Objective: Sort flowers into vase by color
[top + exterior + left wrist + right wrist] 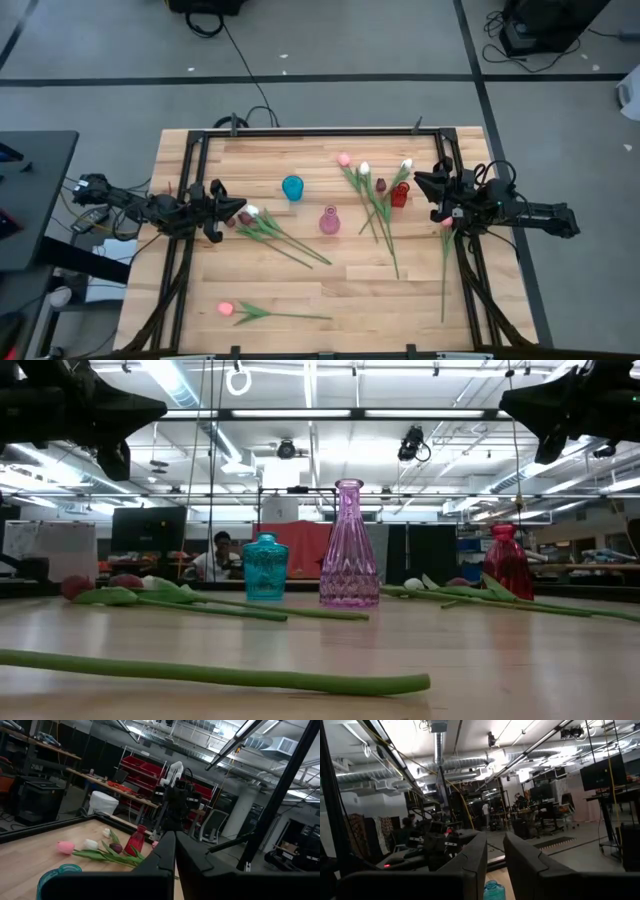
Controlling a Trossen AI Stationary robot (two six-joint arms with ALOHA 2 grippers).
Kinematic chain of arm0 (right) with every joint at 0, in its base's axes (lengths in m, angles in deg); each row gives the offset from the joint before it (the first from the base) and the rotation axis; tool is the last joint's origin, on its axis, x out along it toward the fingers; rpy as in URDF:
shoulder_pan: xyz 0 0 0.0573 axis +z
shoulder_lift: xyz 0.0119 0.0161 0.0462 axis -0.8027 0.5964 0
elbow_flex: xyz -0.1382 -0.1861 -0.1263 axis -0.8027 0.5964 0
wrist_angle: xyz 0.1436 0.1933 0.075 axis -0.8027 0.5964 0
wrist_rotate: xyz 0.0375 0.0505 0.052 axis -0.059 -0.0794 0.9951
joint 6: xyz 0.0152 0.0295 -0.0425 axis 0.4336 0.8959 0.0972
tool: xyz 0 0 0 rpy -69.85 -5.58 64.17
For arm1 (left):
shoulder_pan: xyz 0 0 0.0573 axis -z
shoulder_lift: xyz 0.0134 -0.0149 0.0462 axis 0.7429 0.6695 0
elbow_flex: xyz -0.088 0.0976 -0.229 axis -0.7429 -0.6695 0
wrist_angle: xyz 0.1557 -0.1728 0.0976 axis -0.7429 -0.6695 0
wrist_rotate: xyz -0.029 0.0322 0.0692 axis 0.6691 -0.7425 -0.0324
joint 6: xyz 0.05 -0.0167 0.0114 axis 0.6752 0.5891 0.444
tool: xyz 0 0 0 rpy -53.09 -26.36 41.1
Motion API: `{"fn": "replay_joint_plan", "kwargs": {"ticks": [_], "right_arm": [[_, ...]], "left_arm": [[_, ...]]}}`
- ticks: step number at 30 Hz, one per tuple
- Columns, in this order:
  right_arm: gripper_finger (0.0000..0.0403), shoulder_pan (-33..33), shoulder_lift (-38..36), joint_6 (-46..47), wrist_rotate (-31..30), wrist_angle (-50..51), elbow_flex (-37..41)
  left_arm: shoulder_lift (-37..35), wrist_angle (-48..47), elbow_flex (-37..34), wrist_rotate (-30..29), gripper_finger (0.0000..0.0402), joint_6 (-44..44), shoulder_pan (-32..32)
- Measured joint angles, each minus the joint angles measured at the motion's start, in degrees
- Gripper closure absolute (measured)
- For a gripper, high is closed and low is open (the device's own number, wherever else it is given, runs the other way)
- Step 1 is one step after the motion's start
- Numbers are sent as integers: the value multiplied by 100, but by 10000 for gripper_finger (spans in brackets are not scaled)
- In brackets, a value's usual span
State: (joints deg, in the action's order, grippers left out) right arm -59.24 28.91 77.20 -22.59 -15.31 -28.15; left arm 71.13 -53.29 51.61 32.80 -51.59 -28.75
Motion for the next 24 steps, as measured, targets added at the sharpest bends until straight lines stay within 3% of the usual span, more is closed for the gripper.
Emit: {"fn": "replay_joint_plan", "kwargs": {"ticks": [24], "right_arm": [[324, -2, 0, 0, 0, 0, 0]], "left_arm": [[0, 147, -2, 0, 382, -170, 0]]}}
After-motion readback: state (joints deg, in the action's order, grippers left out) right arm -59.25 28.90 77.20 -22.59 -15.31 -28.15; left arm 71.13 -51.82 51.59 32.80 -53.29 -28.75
